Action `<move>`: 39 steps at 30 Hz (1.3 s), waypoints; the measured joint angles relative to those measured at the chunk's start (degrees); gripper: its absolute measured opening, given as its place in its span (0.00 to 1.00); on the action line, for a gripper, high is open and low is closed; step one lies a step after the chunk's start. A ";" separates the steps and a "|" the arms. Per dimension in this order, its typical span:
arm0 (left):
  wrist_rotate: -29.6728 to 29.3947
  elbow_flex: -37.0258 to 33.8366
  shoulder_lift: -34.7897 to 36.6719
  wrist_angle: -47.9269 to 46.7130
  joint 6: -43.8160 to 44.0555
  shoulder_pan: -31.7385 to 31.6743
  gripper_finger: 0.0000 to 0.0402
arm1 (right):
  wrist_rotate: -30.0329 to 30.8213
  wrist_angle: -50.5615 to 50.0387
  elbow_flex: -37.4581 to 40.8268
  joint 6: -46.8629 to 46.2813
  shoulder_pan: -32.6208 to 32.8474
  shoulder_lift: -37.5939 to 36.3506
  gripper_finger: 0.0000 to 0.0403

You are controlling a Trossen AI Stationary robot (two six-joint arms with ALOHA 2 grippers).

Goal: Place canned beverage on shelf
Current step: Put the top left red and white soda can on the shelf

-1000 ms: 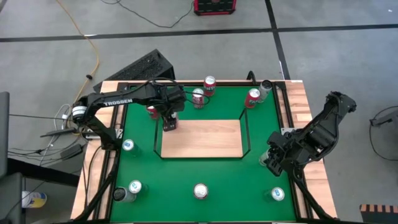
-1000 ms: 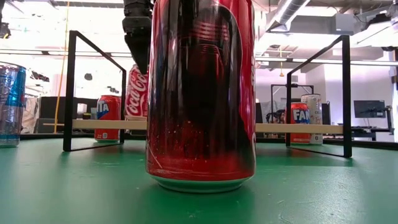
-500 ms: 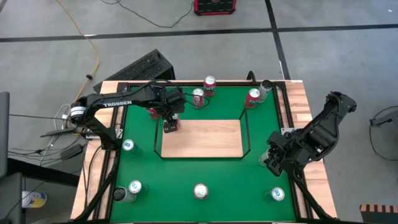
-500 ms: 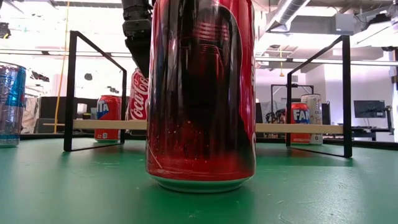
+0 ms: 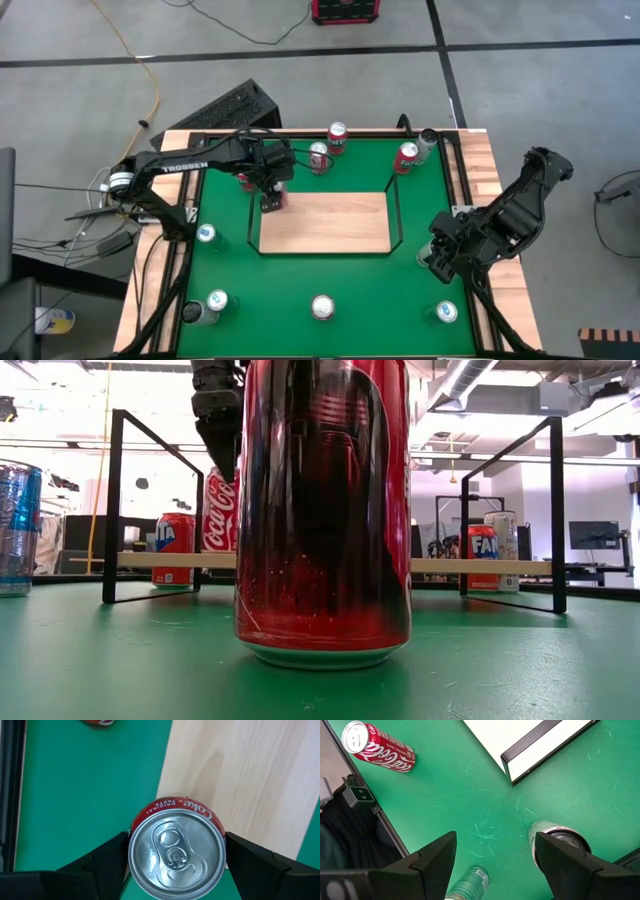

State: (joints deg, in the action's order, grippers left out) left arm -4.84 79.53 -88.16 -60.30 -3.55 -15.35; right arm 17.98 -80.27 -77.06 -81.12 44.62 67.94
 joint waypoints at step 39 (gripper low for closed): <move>0.93 0.40 -0.07 0.96 -0.07 0.00 0.90 | -0.04 0.73 0.00 0.11 0.00 0.00 0.74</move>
State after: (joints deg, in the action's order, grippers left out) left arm -3.90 79.92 -88.23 -59.34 -3.63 -15.35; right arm 17.93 -79.54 -77.06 -81.01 44.62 67.94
